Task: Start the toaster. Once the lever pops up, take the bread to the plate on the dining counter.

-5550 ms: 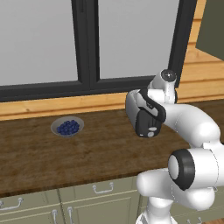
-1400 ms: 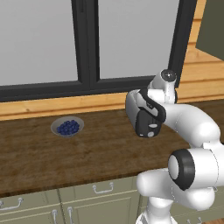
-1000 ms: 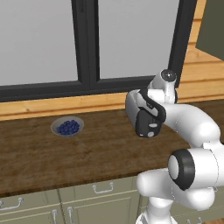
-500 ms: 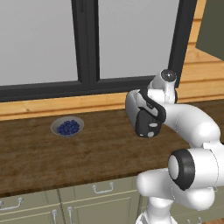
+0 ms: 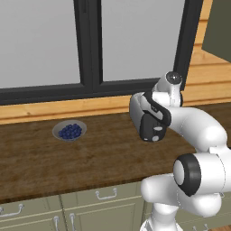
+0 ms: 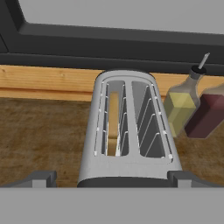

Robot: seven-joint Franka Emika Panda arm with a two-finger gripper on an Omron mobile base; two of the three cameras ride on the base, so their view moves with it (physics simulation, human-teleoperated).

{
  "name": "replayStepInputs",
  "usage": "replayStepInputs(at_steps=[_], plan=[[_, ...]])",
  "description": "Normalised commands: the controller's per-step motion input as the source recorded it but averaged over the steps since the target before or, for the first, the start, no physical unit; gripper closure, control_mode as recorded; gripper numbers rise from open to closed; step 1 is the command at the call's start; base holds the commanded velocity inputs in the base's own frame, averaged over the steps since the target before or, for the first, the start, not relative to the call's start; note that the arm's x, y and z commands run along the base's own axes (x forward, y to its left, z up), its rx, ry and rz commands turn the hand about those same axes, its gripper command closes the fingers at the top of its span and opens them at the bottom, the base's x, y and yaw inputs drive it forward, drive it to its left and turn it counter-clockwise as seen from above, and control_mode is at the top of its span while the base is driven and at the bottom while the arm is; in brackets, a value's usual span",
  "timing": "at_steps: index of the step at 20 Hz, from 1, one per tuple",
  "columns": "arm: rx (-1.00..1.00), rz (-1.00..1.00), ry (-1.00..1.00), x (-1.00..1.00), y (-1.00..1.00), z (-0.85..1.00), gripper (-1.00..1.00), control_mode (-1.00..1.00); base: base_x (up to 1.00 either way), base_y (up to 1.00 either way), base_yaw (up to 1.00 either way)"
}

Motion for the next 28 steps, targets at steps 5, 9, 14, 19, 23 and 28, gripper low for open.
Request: replayStepInputs(at_steps=[5,9,14,19,23,28], plan=[[0.00,0.00,0.00,0.00,0.00,0.00,-1.00,-1.00,0.00,0.00,0.00],[0.00,0.00,0.00,0.00,0.00,0.00,-1.00,-1.00,0.00,0.00,0.00],[0.00,0.00,0.00,0.00,0.00,0.00,-1.00,-1.00,0.00,0.00,0.00],[0.00,0.00,0.00,0.00,0.00,0.00,-1.00,-1.00,0.00,0.00,0.00],[0.00,0.00,0.00,0.00,0.00,0.00,-1.00,-1.00,0.00,0.00,0.00],[0.00,0.00,0.00,0.00,0.00,0.00,-1.00,-1.00,0.00,0.00,0.00]])
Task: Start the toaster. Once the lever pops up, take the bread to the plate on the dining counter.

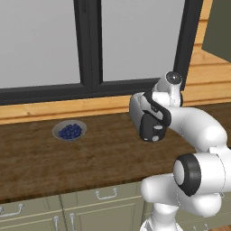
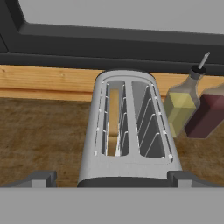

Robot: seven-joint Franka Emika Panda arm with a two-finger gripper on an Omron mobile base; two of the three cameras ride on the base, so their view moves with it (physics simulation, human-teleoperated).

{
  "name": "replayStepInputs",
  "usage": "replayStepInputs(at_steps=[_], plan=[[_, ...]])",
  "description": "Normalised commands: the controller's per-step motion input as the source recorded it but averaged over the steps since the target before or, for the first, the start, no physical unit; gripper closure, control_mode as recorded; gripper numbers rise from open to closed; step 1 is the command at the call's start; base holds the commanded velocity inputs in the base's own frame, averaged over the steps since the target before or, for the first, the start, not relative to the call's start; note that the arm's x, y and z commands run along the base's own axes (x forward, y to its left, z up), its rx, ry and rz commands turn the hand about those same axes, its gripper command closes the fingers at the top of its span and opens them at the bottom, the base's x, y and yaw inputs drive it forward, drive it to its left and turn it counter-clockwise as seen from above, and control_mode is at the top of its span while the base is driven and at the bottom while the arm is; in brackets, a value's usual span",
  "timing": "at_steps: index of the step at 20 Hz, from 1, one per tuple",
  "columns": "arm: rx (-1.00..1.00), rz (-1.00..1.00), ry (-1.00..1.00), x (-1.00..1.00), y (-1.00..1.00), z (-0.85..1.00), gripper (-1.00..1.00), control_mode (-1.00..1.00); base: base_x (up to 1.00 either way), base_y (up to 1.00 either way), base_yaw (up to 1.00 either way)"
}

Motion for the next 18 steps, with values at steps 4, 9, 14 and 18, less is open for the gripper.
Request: replayStepInputs(at_steps=[4,9,14,18], plan=[[0.00,0.00,0.00,0.00,0.00,0.00,-1.00,-1.00,0.00,0.00,0.00],[0.00,0.00,0.00,0.00,0.00,0.00,-1.00,-1.00,0.00,0.00,0.00],[0.00,0.00,0.00,0.00,0.00,0.00,-1.00,-1.00,0.00,0.00,0.00],[0.00,0.00,0.00,0.00,0.00,0.00,-1.00,-1.00,0.00,0.00,0.00]])
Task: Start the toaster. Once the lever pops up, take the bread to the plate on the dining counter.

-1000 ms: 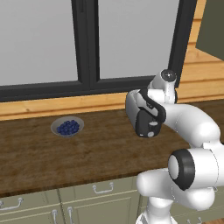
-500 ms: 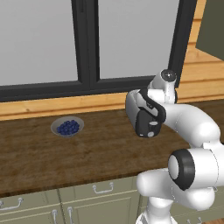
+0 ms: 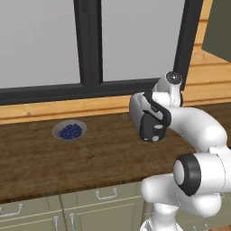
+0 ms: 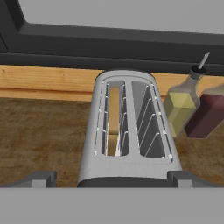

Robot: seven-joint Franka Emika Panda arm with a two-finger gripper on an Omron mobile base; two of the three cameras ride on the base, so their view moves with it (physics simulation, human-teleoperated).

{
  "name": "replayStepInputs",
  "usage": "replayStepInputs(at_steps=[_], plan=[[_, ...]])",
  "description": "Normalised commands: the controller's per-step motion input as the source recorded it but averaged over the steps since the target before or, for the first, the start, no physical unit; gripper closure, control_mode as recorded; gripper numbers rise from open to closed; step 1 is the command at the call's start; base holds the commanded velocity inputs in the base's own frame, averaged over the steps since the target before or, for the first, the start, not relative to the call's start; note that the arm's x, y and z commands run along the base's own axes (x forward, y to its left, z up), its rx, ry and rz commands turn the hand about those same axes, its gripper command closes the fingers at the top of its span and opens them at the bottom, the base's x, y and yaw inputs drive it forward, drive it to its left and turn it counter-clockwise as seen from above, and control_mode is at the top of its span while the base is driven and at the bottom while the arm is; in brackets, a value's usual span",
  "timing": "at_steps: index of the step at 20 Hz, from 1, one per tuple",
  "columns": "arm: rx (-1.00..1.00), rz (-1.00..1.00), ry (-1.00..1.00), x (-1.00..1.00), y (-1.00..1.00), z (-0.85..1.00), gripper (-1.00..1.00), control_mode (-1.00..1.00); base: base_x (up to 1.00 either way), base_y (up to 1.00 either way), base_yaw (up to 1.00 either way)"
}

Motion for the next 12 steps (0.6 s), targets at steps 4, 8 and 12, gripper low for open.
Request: replayStepInputs(at_steps=[4,8,12], plan=[[0.00,0.00,0.00,0.00,0.00,0.00,-1.00,-1.00,0.00,0.00,0.00],[0.00,0.00,0.00,0.00,0.00,0.00,-1.00,-1.00,0.00,0.00,0.00],[0.00,0.00,0.00,0.00,0.00,0.00,-1.00,-1.00,0.00,0.00,0.00]])
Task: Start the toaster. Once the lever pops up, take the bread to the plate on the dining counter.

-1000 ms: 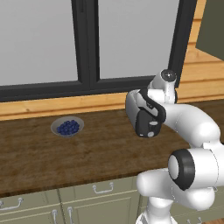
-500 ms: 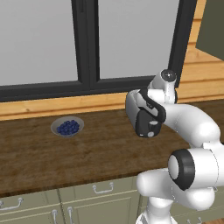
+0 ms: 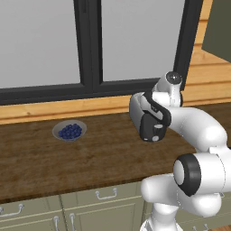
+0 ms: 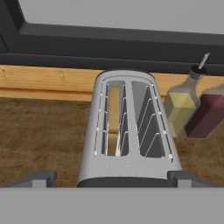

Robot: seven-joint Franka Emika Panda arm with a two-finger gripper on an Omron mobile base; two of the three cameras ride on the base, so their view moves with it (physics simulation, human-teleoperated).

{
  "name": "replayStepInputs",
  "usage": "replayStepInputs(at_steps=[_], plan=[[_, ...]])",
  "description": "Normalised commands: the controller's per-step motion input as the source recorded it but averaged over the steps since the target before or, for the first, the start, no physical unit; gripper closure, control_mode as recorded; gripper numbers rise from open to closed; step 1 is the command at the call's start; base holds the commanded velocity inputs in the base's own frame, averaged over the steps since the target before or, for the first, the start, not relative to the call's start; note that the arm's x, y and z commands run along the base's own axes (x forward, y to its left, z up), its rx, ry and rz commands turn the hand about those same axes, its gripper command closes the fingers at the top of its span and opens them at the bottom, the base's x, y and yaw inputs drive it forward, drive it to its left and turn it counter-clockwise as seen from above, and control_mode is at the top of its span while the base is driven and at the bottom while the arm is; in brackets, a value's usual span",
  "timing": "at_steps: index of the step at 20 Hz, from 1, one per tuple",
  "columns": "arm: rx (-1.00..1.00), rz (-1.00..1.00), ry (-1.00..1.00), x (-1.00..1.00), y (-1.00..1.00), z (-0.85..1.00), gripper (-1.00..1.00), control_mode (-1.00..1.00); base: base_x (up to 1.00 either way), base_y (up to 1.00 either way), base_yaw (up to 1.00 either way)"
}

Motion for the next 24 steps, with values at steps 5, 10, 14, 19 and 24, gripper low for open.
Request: replayStepInputs(at_steps=[5,10,14,19,24], plan=[[0.00,0.00,0.00,0.00,0.00,0.00,-1.00,-1.00,0.00,0.00,0.00],[0.00,0.00,0.00,0.00,0.00,0.00,-1.00,-1.00,0.00,0.00,0.00],[0.00,0.00,0.00,0.00,0.00,0.00,-1.00,-1.00,0.00,0.00,0.00],[0.00,0.00,0.00,0.00,0.00,0.00,-1.00,-1.00,0.00,0.00,0.00],[0.00,0.00,0.00,0.00,0.00,0.00,-1.00,-1.00,0.00,0.00,0.00]])
